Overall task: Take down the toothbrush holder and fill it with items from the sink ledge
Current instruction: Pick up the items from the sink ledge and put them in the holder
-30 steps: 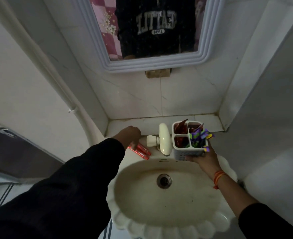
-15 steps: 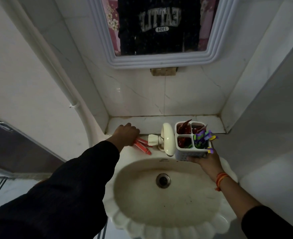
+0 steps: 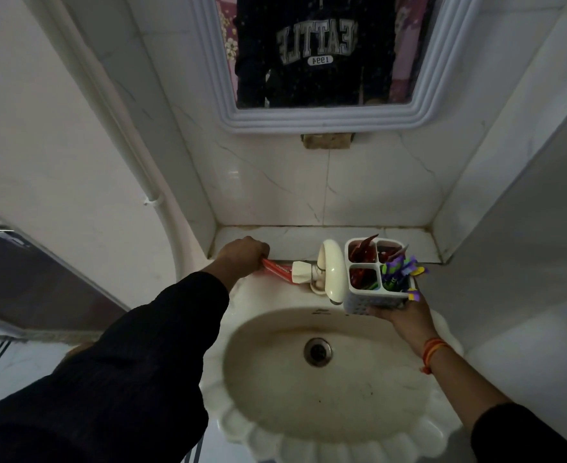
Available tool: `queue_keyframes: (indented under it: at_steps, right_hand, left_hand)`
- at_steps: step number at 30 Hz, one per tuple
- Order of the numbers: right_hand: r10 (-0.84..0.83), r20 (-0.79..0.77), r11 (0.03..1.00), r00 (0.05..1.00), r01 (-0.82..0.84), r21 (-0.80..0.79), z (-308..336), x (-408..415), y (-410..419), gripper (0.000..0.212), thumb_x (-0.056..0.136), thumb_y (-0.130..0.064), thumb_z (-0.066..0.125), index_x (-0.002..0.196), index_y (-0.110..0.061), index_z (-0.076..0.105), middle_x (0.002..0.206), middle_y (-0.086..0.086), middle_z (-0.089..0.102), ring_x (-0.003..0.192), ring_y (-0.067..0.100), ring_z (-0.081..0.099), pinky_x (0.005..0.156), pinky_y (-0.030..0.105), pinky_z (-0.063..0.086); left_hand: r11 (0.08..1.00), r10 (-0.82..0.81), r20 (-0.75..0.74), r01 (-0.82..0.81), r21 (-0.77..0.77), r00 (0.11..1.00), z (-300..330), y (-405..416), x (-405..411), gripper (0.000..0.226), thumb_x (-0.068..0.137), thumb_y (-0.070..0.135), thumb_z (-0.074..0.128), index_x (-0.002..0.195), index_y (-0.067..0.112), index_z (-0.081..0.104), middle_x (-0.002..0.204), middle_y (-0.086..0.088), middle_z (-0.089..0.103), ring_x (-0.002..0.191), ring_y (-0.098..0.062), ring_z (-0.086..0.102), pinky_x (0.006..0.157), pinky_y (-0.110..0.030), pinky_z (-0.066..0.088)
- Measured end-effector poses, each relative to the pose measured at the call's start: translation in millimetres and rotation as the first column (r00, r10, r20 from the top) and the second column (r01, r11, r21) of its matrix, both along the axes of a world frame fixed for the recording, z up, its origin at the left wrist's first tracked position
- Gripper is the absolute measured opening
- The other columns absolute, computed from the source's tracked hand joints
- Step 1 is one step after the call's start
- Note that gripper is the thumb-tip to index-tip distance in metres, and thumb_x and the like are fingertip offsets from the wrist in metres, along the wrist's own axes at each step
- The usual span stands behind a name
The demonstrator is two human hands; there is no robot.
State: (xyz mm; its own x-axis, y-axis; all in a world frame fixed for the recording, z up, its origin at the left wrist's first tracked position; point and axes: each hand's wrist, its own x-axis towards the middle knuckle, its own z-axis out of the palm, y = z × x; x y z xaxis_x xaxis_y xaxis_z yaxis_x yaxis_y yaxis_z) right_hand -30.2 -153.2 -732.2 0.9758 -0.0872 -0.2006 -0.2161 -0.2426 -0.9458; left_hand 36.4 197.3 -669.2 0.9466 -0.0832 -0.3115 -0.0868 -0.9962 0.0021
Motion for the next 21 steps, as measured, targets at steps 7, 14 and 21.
queue_keyframes:
  at_steps: [7,14,21]
  right_hand:
    - [-0.003,0.036,1.0,0.999,0.002,0.018,4,-1,2,0.08,0.058,0.017,0.085,0.13,0.0,0.054,0.118,0.011,0.066,0.106,0.023,0.061,0.067,0.005,0.049]
    - [0.01,0.048,0.998,0.999,-0.013,0.058,3,-1,1,0.082,0.057,0.012,0.088,0.13,-0.004,0.054,0.117,0.01,0.068,0.109,0.024,0.062,0.08,0.019,0.051]
    - [0.022,0.039,0.996,0.999,-0.025,0.083,7,-2,1,0.085,0.056,0.018,0.085,0.131,0.001,0.052,0.125,0.018,0.065,0.117,0.034,0.06,0.097,0.05,0.053]
  left_hand:
    - [0.991,0.009,0.033,-0.005,-0.136,0.999,23,7,7,0.031,0.086,0.025,0.077,0.118,0.023,0.078,0.119,-0.005,0.075,0.116,-0.026,0.067,0.094,-0.029,0.05]
    - [0.94,0.008,0.212,0.065,-0.335,0.977,96,-29,23,0.03,0.085,0.028,0.083,0.111,0.014,0.08,0.108,-0.006,0.078,0.107,-0.023,0.071,0.094,-0.03,0.055]
    - [0.878,-0.136,0.43,0.31,-0.364,0.893,182,-98,5,0.029,0.089,0.029,0.079,0.114,0.014,0.078,0.09,0.01,0.07,0.081,-0.003,0.066,0.078,-0.018,0.055]
